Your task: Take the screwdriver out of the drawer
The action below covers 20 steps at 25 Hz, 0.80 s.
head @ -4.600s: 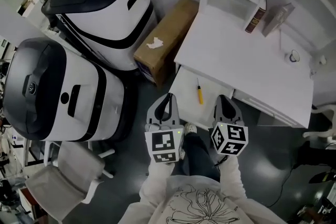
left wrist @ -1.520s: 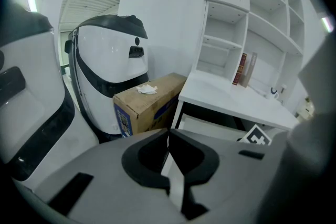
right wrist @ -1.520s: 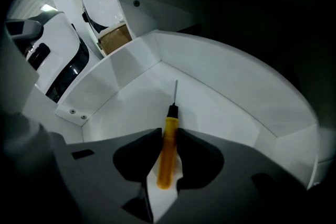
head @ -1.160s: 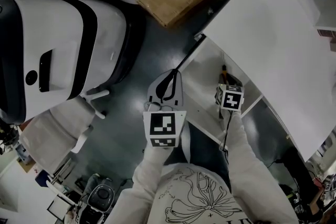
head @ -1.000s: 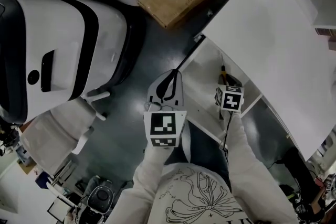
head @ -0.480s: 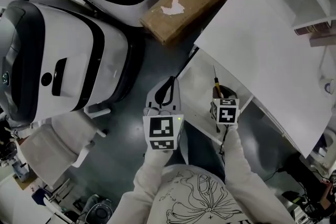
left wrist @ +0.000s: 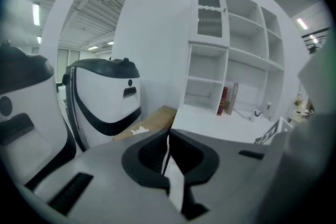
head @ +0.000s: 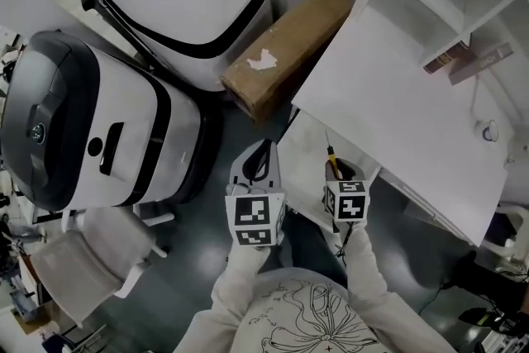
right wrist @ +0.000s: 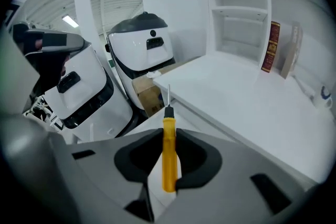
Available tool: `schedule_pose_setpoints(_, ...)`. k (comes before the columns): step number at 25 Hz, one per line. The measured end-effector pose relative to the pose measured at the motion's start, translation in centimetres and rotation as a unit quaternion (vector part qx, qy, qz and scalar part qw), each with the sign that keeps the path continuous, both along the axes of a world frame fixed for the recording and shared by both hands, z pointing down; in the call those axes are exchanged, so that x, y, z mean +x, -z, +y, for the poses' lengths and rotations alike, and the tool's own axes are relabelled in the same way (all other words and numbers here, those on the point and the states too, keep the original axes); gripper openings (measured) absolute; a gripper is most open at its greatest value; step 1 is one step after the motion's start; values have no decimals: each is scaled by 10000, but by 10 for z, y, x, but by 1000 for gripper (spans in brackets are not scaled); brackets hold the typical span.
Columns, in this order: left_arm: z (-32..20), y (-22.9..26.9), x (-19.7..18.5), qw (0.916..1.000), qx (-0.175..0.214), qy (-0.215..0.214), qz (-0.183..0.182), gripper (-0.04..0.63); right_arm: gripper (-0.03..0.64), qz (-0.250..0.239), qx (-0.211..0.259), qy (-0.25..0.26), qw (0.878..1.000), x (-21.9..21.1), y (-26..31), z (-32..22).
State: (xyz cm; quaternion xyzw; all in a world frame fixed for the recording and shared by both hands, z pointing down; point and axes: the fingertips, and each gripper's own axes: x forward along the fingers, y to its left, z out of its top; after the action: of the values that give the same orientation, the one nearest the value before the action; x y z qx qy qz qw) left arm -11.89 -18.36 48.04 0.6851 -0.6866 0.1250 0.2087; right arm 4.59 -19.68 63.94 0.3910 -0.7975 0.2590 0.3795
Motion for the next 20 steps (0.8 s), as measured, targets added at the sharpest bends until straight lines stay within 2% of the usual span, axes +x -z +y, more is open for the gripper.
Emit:
schedule_pose_setpoints(10,2,68,1,9979,625,-86,-168,11,74,-493,903,-285,9943,-3,101,-22)
schedule_pose_setpoints(20,-3,128,13,9924,1204,-112,-248,11,74,-987,1791,-616,9769,14,195,-36)
